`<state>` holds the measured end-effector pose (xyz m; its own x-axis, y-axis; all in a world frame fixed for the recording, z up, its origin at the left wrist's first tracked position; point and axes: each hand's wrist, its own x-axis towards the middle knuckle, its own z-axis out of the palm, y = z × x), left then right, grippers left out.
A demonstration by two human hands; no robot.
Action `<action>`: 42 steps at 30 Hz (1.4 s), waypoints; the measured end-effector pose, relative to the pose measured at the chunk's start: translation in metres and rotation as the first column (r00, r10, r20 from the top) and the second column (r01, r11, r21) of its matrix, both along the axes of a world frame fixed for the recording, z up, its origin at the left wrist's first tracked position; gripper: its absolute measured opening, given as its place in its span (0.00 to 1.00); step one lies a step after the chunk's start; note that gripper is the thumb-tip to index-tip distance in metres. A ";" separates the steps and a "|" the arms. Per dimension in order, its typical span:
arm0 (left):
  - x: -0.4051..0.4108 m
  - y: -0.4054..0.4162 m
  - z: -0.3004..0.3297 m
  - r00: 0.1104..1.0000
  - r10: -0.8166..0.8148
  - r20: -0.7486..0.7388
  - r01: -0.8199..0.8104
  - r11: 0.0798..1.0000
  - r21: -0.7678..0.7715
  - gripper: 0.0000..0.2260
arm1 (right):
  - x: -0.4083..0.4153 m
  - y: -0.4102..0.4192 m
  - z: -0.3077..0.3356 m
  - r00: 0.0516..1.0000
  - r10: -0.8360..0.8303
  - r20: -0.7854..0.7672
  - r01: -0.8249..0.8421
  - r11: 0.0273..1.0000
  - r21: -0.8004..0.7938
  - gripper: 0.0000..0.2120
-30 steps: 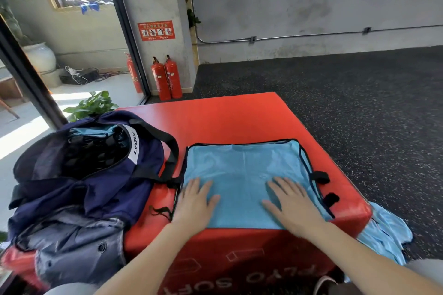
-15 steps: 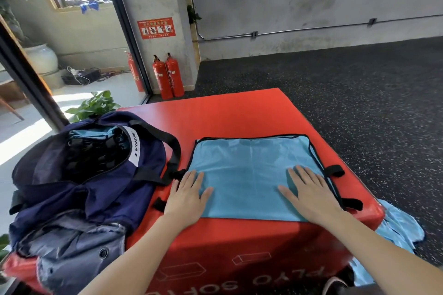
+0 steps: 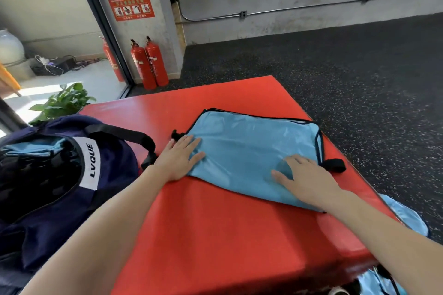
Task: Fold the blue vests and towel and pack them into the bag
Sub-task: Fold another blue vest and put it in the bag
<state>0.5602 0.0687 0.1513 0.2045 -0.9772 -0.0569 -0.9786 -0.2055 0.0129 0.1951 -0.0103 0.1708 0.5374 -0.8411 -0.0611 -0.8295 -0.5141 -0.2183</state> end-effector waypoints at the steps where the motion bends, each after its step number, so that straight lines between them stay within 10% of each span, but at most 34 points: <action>1: 0.007 -0.007 0.003 0.999 -0.014 0.029 0.014 1.000 0.016 0.35 | 0.000 0.001 0.002 1.000 0.015 0.005 -0.015 1.000 -0.005 0.34; 9: -0.013 0.022 0.011 1.000 -0.013 0.001 0.013 0.997 -0.075 0.39 | -0.031 0.011 0.025 0.949 0.310 0.064 -0.316 0.935 0.158 0.27; 23: -0.117 0.153 0.008 0.983 0.102 -0.154 -0.129 0.975 -0.182 0.30 | -0.061 0.042 0.013 0.956 0.268 0.121 -0.281 0.954 0.108 0.06; 28: -0.131 0.181 0.014 0.958 0.133 -0.255 -0.196 0.950 -0.242 0.28 | -0.018 0.101 0.018 0.931 0.351 0.096 -0.362 0.924 0.124 0.15; 36: -0.128 0.243 0.016 0.925 0.110 -0.363 -0.243 0.906 -0.346 0.22 | 0.056 0.189 0.023 0.789 0.355 0.501 -0.537 0.794 0.284 0.14; 42: -0.146 0.261 0.019 0.912 0.059 -0.405 -0.244 0.874 -0.421 0.18 | 0.023 0.156 0.022 0.845 0.338 0.415 -0.442 0.878 0.184 0.12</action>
